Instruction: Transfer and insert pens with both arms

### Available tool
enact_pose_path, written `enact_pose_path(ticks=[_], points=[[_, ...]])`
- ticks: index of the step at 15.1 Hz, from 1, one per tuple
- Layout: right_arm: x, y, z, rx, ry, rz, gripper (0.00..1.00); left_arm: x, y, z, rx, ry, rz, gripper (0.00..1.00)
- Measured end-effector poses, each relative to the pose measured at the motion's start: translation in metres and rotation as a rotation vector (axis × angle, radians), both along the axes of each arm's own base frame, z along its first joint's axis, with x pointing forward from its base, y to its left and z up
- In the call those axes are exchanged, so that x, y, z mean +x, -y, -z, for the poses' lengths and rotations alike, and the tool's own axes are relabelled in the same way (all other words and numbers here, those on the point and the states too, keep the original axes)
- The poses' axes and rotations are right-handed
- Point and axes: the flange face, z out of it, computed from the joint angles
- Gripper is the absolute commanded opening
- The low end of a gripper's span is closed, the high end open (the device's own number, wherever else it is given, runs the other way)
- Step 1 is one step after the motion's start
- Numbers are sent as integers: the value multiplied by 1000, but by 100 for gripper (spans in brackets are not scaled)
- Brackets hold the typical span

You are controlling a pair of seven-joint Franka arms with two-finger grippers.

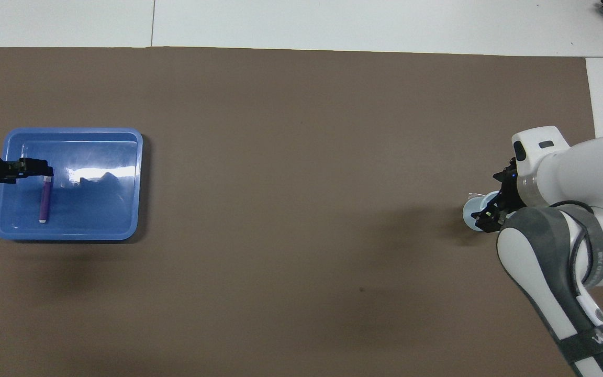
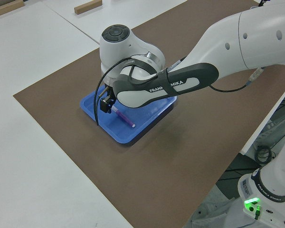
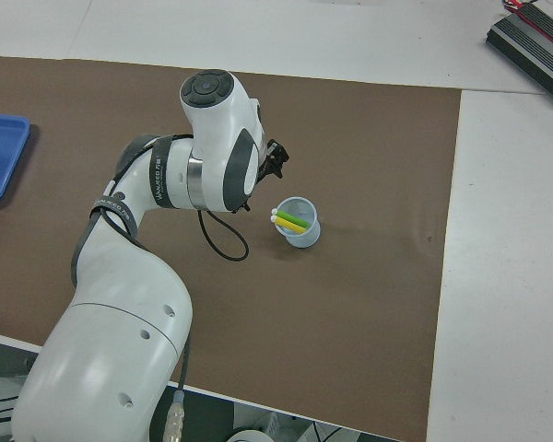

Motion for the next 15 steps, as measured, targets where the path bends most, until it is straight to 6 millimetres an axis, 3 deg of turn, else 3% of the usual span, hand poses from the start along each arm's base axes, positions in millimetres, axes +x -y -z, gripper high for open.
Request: enact_pose_path(ticks=[3, 8, 11, 13, 15], points=[[4, -23, -13, 74, 17, 59, 100, 2, 0, 11, 6, 2, 11, 94], [-2, -112, -45, 191, -28, 345, 100, 2, 12, 33, 55, -46, 95, 88], [-2, -135, -59, 351, -121, 605, 100, -1, 21, 41, 68, -66, 126, 84], [2, -141, -69, 435, -187, 772, 100, -1, 22, 41, 69, -67, 130, 72], [5, -158, -79, 491, -244, 888, 100, -1, 23, 41, 69, -66, 132, 51]])
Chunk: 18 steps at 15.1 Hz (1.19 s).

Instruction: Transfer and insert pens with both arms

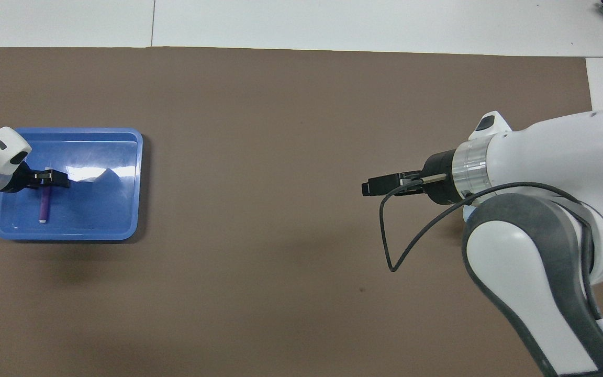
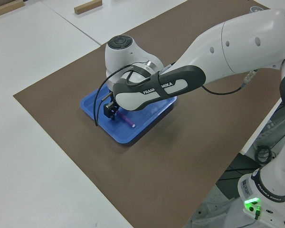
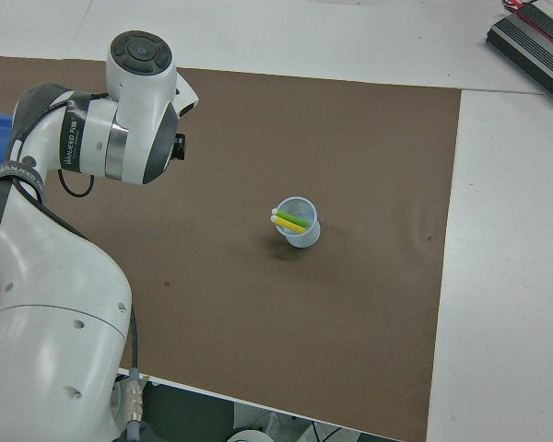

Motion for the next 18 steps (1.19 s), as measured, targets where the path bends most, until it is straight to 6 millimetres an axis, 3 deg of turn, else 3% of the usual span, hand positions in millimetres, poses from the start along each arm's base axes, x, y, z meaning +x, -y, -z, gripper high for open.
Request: enact_pose_path(ticks=[2, 4, 7, 9, 11, 12, 18], points=[[-5, -30, -8, 47, -63, 94, 100, 1, 7, -3, -4, 0, 10, 42], [-15, -67, -14, 71, -94, 173, 100, 2, 16, -8, -5, 1, 24, 41], [-30, -109, -18, 90, -115, 241, 100, -1, 4, -7, 2, 2, 9, 41], [-31, -115, -20, 101, -99, 255, 100, -1, 4, -7, 2, 3, 13, 36], [-31, -118, -20, 103, -95, 256, 100, -1, 4, -7, 3, 6, 23, 18], [-32, -119, -20, 105, -95, 262, 100, -1, 4, -7, 3, 7, 28, 3], [-32, -123, -22, 114, -89, 279, 100, 0, 9, -9, 5, 14, 42, 0]])
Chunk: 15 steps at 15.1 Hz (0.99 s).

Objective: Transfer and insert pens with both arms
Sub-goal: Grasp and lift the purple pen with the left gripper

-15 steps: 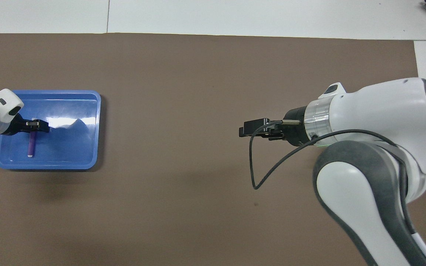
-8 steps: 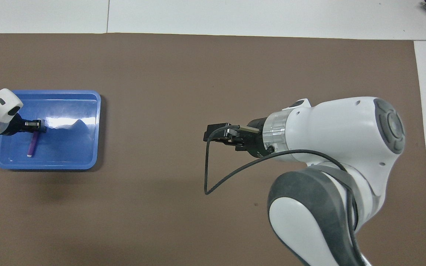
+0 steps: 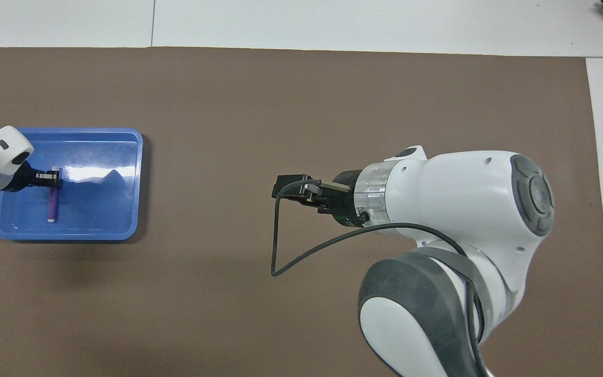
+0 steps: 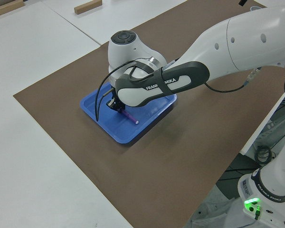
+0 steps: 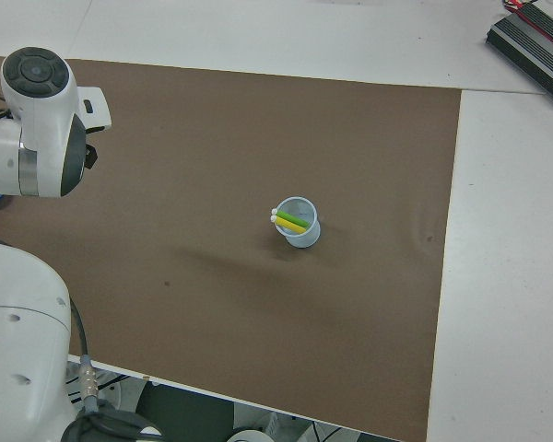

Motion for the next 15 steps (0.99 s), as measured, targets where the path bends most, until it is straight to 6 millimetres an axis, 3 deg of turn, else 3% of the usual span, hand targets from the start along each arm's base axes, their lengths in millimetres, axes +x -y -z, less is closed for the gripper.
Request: enact_pose_path(ticks=[5, 10, 15], points=[[0, 0, 0, 3, -17, 24, 100, 3, 2, -3, -4, -15, -23, 0], [1, 0, 1, 3, -22, 32, 100, 47, 57, -58, -46, -85, -211, 0], [2, -3, -1, 30, -7, 51, 100, 55, 80, -73, -237, -142, -557, 0]])
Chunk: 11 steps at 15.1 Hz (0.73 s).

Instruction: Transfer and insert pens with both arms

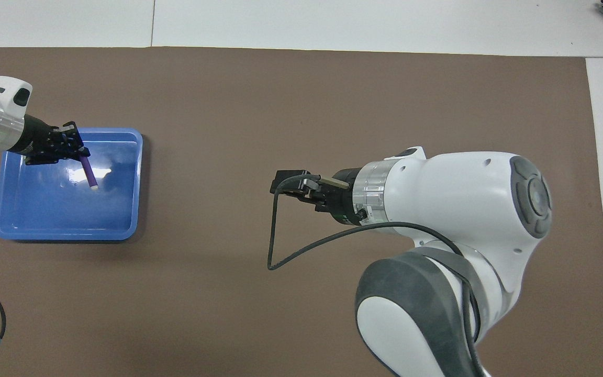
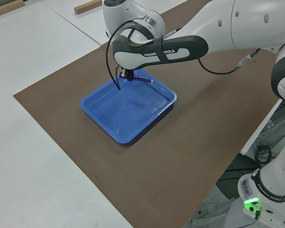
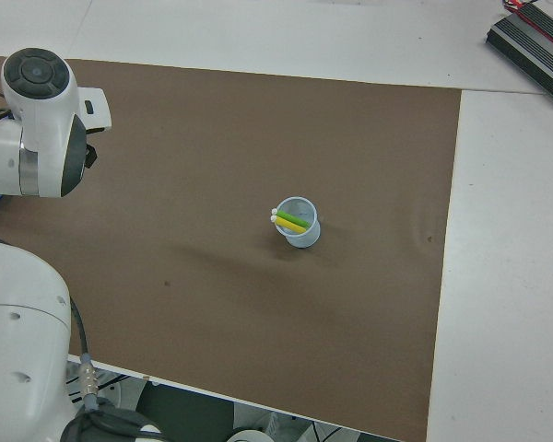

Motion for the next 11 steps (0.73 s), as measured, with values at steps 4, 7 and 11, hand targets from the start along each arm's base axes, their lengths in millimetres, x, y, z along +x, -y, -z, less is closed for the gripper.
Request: enact_pose_path(ticks=[4, 7, 11], points=[[-2, -9, -2, 28, 17, 14, 100, 3, 39, -32, -108, -122, -249, 0], [-2, -13, -1, 36, 20, 41, 100, -8, 78, -64, -168, -248, -409, 0], [-4, -23, -1, 63, 35, 105, 100, -33, 125, -97, -209, -433, -535, 0]])
